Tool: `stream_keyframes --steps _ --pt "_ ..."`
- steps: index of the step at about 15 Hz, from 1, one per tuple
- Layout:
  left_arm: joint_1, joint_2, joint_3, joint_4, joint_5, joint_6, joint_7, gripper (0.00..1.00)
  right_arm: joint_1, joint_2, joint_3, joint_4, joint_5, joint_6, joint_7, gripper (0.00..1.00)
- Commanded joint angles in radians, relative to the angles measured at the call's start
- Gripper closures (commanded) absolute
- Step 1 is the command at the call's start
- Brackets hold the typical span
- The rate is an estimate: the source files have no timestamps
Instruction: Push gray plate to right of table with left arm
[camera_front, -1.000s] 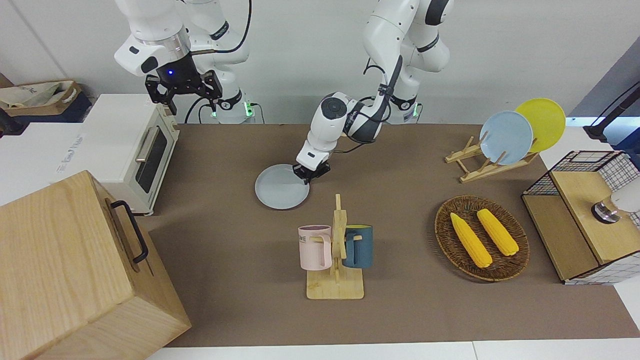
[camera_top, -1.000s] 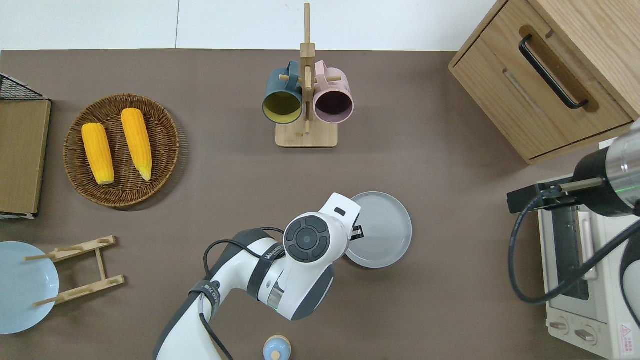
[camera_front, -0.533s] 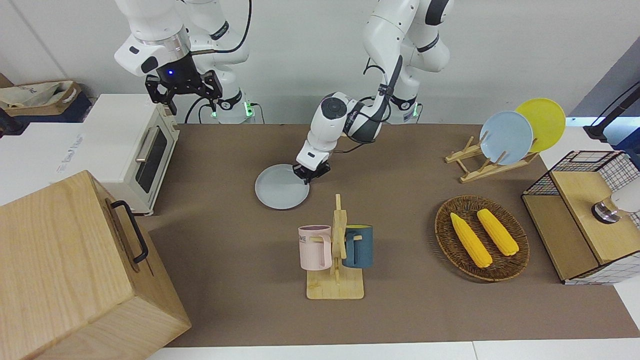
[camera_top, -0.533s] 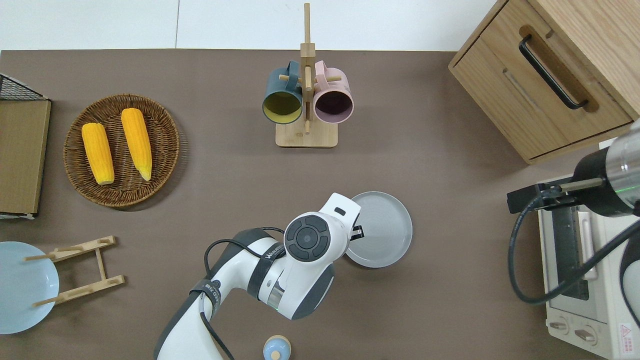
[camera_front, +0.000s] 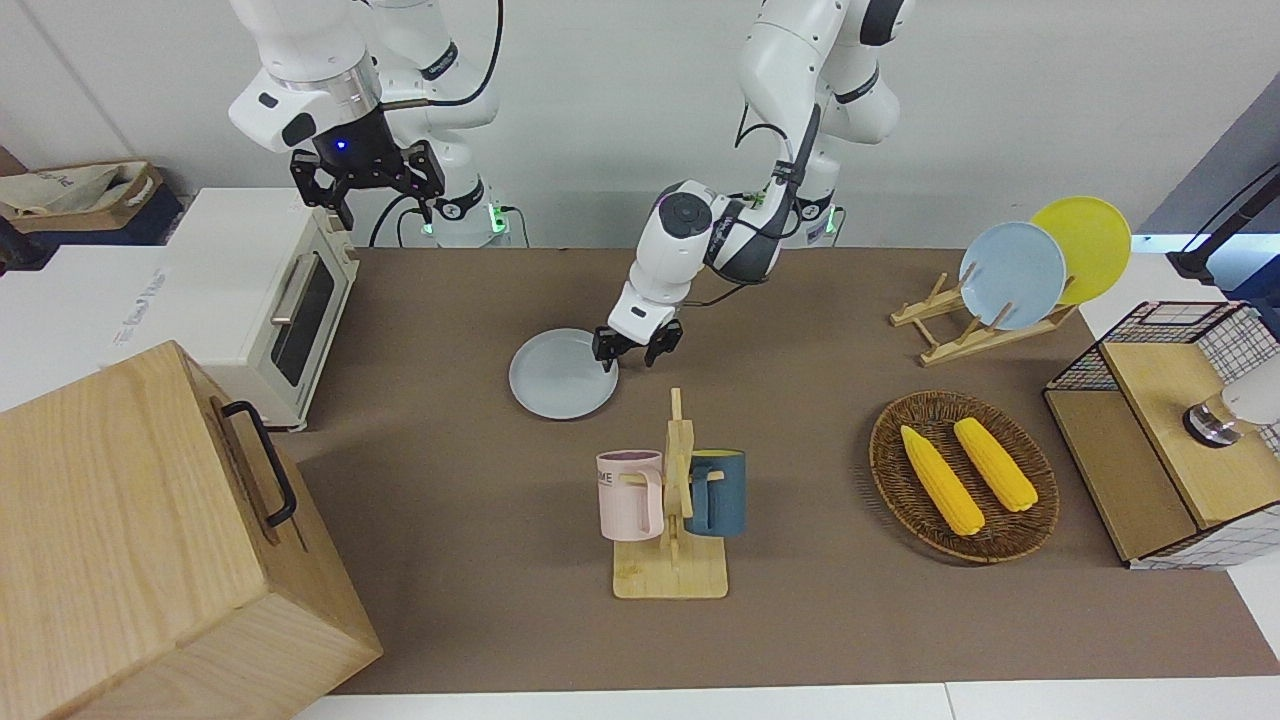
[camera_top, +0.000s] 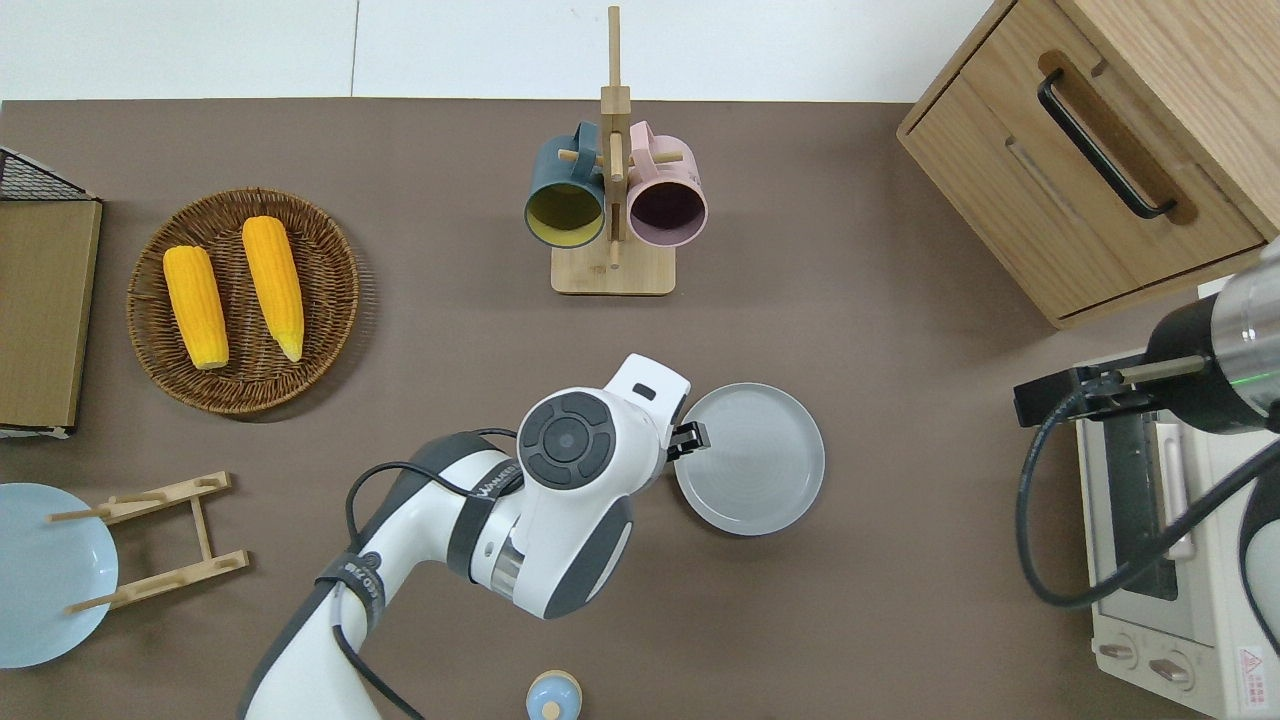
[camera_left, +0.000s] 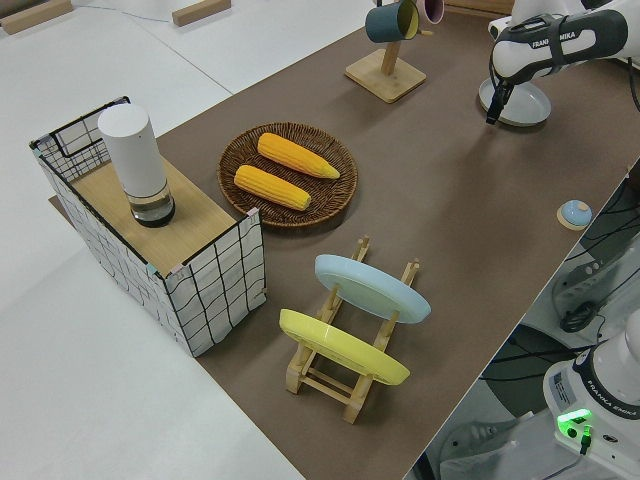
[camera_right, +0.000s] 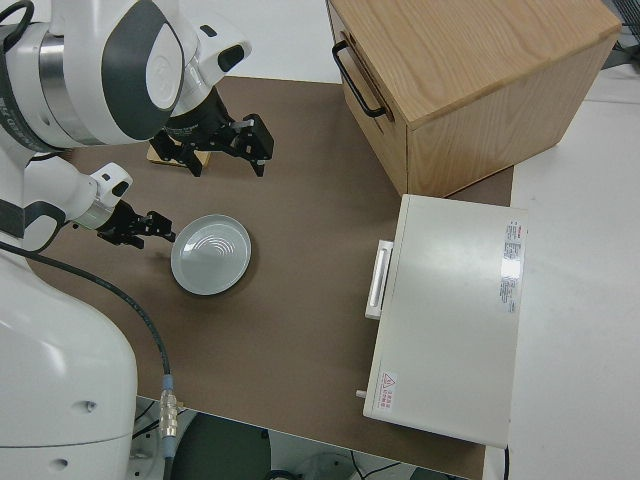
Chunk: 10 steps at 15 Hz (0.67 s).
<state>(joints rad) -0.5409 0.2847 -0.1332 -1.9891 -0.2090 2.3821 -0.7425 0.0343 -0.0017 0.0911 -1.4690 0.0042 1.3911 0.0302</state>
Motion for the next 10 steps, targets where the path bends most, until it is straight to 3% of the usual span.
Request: stream_keyframes --steps 1,4,8,10 --pt "0.065 -0.093 0.0 -0.008 -0.001 -0.131 0.083 0.01 -0.011 -0.008 0.004 -0.001 0.008 -0.012 -0.003 0.017" --pt "0.14 -0.146 0.0 0.006 -0.006 -0.253 0.179 0.01 -0.011 -0.008 0.006 -0.001 0.008 -0.012 -0.003 0.017" --pt "0.257 -0.18 0.0 0.104 0.01 -0.512 0.305 0.01 -0.011 -0.008 0.006 -0.001 0.008 -0.012 -0.003 0.017" --pt "0.306 -0.202 0.0 0.139 0.055 -0.563 0.342 0.01 -0.011 -0.008 0.006 -0.001 0.01 -0.012 -0.003 0.017"
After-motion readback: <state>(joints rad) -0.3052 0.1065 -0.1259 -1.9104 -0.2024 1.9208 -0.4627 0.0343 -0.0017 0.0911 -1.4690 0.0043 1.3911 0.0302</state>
